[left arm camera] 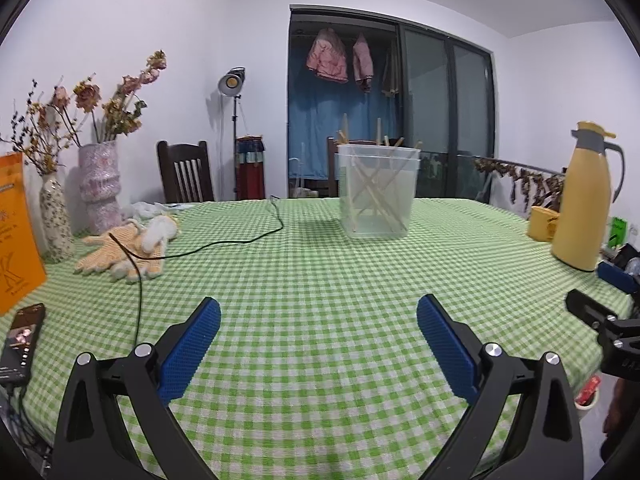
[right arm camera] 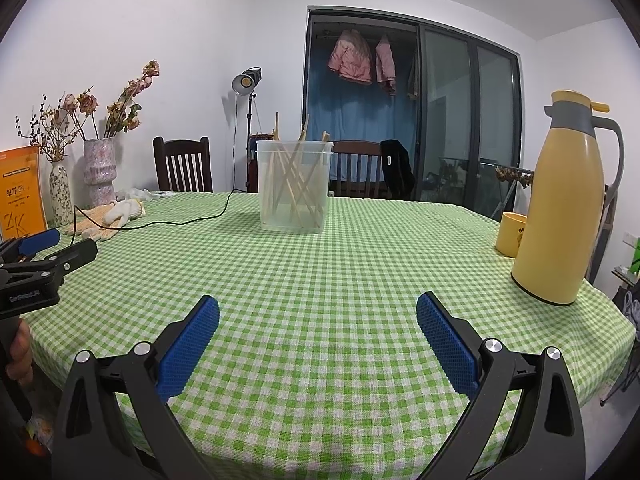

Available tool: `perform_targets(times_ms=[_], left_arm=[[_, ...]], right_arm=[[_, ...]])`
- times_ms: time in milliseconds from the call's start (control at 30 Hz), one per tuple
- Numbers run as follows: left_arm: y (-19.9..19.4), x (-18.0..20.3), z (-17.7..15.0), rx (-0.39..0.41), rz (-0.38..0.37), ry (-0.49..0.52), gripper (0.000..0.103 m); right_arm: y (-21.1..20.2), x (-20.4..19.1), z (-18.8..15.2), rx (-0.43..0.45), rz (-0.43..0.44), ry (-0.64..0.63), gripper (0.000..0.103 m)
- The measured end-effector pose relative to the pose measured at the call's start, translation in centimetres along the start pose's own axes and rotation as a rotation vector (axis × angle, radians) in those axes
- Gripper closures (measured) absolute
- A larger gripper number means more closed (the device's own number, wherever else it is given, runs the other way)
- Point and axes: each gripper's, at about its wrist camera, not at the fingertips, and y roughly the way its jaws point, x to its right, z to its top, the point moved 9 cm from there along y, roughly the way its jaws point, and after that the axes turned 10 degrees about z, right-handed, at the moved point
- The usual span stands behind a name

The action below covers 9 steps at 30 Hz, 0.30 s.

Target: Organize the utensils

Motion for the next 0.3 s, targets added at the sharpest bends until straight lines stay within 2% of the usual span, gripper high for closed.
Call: perform_targets(times_ms=[133, 300], left_arm=[[2.0, 0.1, 0.8, -0.035, -0.007, 0.03, 0.008], [6.4, -1.5, 4.3, -0.053, 0.118, 0.051, 0.008]], right_arm=[[0.4, 0.1, 0.4, 0.005, -0.001, -0.016, 0.008], [3.3, 2.3, 3.4, 0.004, -0.03, -0.05, 0.008]])
